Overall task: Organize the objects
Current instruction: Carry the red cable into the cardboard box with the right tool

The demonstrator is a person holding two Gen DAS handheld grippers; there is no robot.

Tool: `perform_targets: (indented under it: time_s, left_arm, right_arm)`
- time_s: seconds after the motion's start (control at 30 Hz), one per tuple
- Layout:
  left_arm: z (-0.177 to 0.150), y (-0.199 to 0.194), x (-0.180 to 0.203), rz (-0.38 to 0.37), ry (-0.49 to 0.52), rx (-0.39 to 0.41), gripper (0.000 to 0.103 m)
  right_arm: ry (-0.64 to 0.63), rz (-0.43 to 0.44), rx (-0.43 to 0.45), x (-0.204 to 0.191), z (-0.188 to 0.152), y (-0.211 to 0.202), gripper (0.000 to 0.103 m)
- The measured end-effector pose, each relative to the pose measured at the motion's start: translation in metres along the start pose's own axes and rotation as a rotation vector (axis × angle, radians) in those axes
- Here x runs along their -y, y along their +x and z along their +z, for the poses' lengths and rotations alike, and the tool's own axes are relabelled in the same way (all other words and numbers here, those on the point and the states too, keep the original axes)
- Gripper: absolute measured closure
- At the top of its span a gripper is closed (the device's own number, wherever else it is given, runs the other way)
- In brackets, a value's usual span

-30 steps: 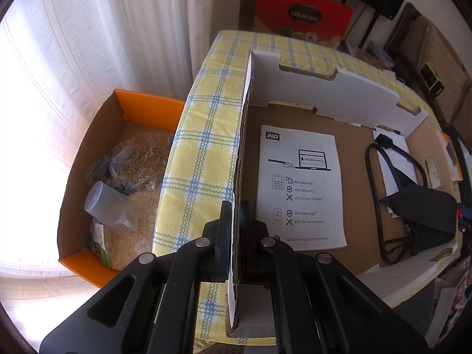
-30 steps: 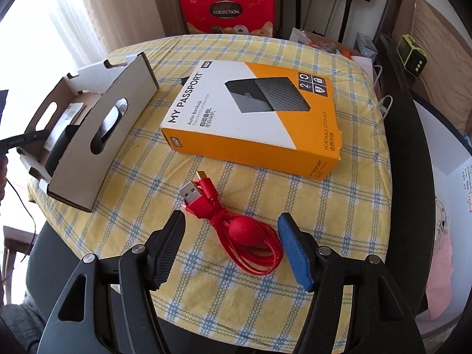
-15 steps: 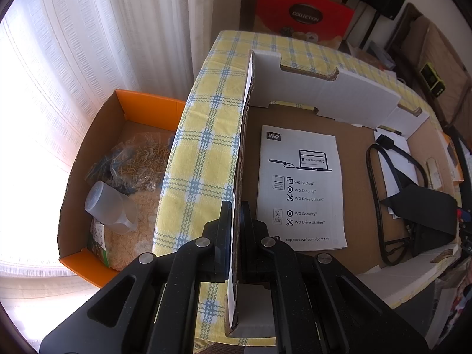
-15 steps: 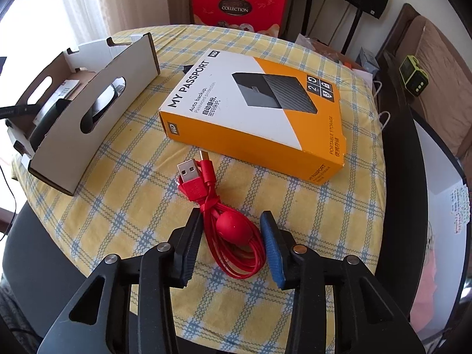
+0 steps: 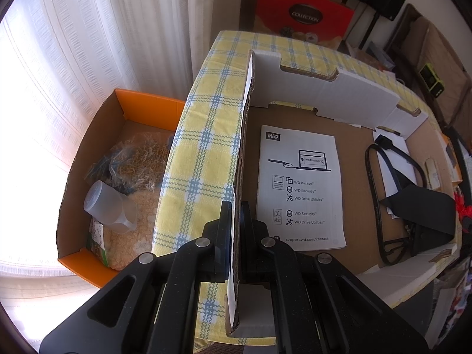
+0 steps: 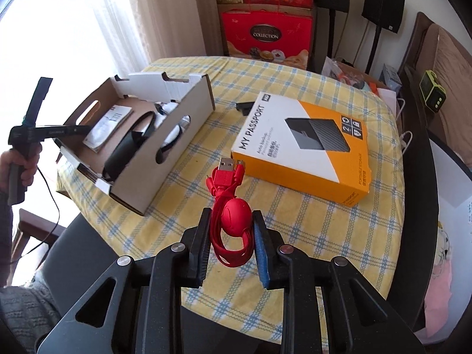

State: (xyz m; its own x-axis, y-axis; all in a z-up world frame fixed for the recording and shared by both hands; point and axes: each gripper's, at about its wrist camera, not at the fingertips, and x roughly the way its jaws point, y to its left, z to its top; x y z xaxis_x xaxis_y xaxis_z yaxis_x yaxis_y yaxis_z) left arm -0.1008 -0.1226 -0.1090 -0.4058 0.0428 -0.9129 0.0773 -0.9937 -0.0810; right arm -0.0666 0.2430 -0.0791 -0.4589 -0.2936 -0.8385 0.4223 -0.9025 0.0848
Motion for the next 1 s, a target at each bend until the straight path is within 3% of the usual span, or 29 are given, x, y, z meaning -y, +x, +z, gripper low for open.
perform_targets:
  time_s: [0.37, 0.77, 1.0]
  left_arm:
    - [0.0, -0.001, 0.001, 0.004, 0.004, 0.001, 0.099]
    - [0.001, -0.001, 0.0, 0.0, 0.005, 0.001, 0.099]
    - [0.001, -0.001, -0.001, -0.004, 0.008, 0.002, 0.099]
  right_arm:
    - [-0.051, 0.019, 0.114, -0.035, 0.039, -0.03, 0.077]
    - [-0.027, 0.062, 0.104, -0.064, 0.095, 0.029, 0.077]
    - [-0.03, 0.067, 0.082, -0.078, 0.109, 0.057, 0.077]
